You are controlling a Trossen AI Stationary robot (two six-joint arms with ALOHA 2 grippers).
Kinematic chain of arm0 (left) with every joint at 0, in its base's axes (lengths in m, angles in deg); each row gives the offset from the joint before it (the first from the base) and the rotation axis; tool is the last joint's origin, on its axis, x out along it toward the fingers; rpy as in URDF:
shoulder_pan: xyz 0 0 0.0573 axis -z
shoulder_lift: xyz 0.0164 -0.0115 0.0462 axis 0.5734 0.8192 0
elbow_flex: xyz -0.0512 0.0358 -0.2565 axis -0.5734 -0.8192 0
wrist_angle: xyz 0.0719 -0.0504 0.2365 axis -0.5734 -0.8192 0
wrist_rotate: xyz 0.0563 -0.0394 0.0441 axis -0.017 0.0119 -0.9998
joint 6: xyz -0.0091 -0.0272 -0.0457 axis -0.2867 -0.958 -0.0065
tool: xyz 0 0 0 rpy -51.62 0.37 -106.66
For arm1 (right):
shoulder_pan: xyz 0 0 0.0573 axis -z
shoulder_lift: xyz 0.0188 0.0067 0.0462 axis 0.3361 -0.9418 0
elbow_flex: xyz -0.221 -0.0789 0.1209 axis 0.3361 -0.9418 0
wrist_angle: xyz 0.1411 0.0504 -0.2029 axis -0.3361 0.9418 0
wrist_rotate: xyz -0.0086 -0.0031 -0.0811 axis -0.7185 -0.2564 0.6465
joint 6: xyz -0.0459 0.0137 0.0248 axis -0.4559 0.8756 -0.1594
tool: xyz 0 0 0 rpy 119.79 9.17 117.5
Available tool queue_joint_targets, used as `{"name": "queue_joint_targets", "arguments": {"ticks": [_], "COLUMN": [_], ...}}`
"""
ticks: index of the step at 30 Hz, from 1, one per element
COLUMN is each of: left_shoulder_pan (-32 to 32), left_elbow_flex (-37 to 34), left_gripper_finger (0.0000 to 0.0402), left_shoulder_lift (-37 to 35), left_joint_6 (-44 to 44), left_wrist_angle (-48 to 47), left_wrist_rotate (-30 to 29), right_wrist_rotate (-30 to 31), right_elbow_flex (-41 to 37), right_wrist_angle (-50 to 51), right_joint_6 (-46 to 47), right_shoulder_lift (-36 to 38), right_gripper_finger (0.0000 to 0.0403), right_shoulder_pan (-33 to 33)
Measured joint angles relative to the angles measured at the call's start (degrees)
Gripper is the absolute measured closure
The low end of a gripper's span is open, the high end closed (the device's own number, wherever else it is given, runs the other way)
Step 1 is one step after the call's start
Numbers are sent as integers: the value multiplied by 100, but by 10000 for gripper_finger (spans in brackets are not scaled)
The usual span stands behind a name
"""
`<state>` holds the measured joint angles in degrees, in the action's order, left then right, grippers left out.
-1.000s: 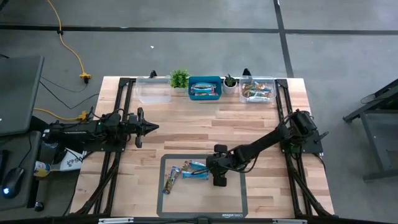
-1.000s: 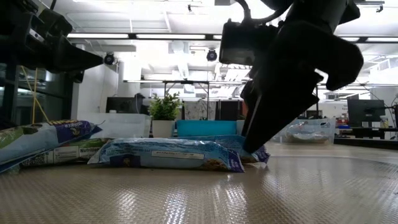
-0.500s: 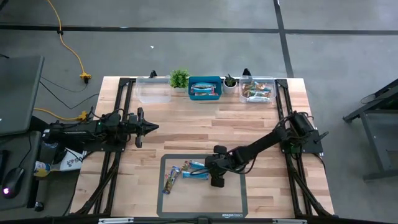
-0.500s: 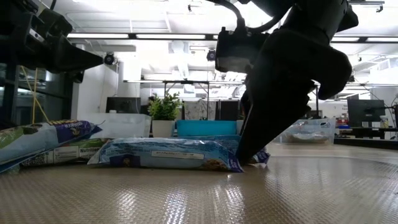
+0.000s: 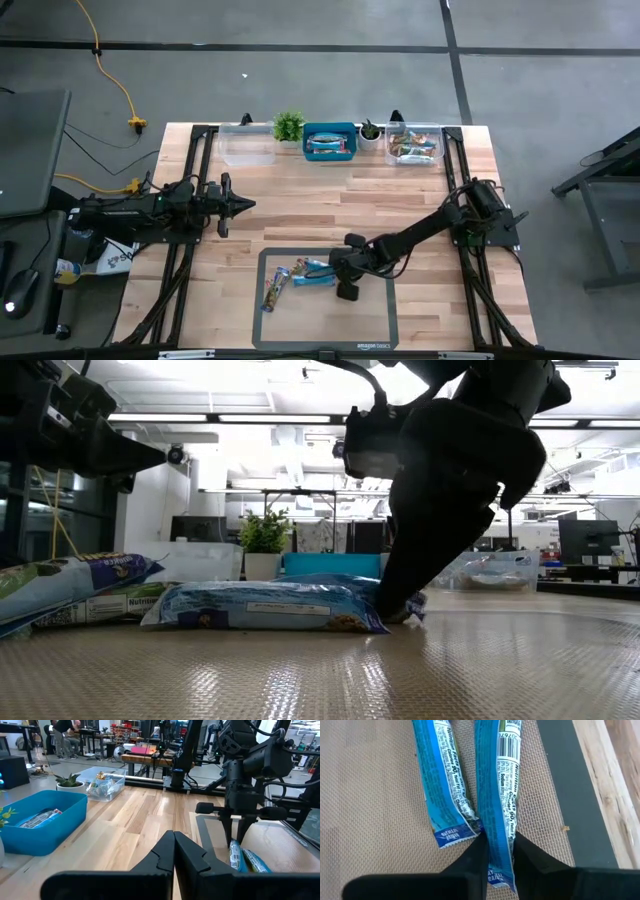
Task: Pick and place Granola Bars by type
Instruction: Put the blue granola bar into the left transparent bin
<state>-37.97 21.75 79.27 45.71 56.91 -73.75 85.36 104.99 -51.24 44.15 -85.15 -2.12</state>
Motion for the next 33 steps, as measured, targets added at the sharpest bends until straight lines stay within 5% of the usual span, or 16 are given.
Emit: {"name": "queue_joint_targets", "arguments": {"ticks": [33], "left_shoulder_pan": [1], "left_elbow_flex": [1], "left_gripper_finger": [400], "left_shoulder_lift": [-1], "left_joint_6": [-2], "left_wrist_angle": [0], "left_wrist_rotate": [0], "right_wrist_rotate": [-180], "right_elbow_flex": [-18], "right_wrist_angle": [1534], "right_joint_6": [-138], "right_shoulder_lift": [525], "right_gripper_finger": [366], "right_shoulder_pan": [152]}}
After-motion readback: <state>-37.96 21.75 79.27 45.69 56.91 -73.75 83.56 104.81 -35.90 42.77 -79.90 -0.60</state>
